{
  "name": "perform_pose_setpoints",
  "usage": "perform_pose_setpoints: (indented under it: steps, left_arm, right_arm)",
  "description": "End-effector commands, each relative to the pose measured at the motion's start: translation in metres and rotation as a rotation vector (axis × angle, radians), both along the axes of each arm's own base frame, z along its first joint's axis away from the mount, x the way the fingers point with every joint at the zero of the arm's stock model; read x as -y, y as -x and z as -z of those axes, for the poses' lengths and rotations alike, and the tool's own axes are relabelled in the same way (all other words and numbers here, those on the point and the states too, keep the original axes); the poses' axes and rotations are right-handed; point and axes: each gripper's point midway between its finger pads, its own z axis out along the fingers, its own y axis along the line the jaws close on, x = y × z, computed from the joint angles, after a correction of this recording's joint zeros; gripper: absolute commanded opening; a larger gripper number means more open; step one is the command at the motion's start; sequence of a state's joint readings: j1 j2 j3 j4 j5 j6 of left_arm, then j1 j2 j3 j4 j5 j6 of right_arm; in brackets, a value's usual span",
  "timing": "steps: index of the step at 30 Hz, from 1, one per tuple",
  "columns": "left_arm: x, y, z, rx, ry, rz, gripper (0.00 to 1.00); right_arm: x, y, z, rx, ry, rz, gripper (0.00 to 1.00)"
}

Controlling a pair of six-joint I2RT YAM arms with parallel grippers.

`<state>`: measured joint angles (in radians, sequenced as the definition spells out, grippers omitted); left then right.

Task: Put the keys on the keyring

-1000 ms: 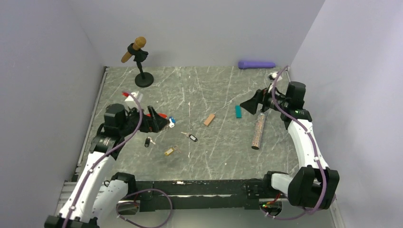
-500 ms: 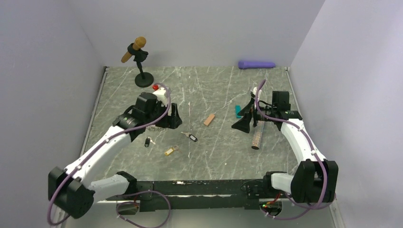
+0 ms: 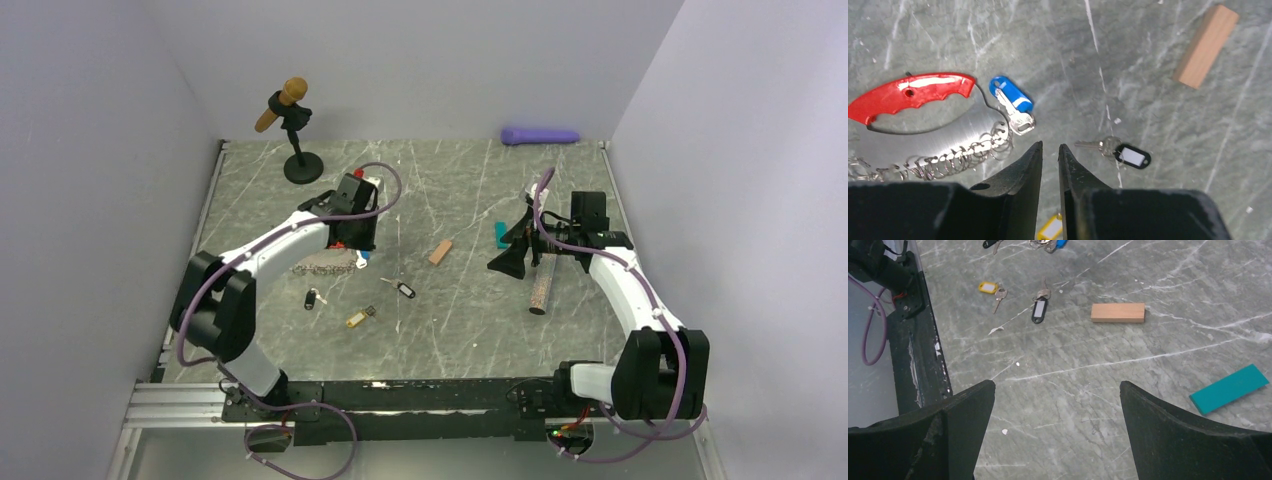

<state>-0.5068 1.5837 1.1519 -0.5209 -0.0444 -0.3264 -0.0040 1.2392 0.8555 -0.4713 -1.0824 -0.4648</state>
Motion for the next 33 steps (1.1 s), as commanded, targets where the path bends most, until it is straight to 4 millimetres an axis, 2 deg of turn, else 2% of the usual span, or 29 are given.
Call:
perform_pose_setpoints:
  steps: [1, 10, 21, 29, 33]
  left_arm:
    - [-0.005, -0.015, 0.004, 0.006, -0.088, -0.01, 0.23]
    - [-0.008, -0.024, 0.035, -0.066, -0.175, -0.008, 0.24]
    - [-0.009, -0.018, 0.063, -0.143, -0.211, 0.009, 0.25]
    - [-0.008, -0.018, 0.067, -0.154, -0.21, 0.015, 0.24]
    - [-0.008, -0.018, 0.066, -0.153, -0.211, 0.018, 0.13]
  right_arm:
    - [0.0, -0.007, -0.009, 0.056, -0.001, -0.019, 1.0]
    - [-0.001, -0.007, -0.008, 0.043, -0.003, -0.021, 1.0]
    - [0.0, -0.008, -0.007, 0.043, 0.0, -0.017, 1.0]
    - [0.0, -0.008, -0.007, 0.044, 0.002, -0.017, 1.0]
    - [0.0, -0.008, -0.008, 0.044, -0.002, -0.019, 1.0]
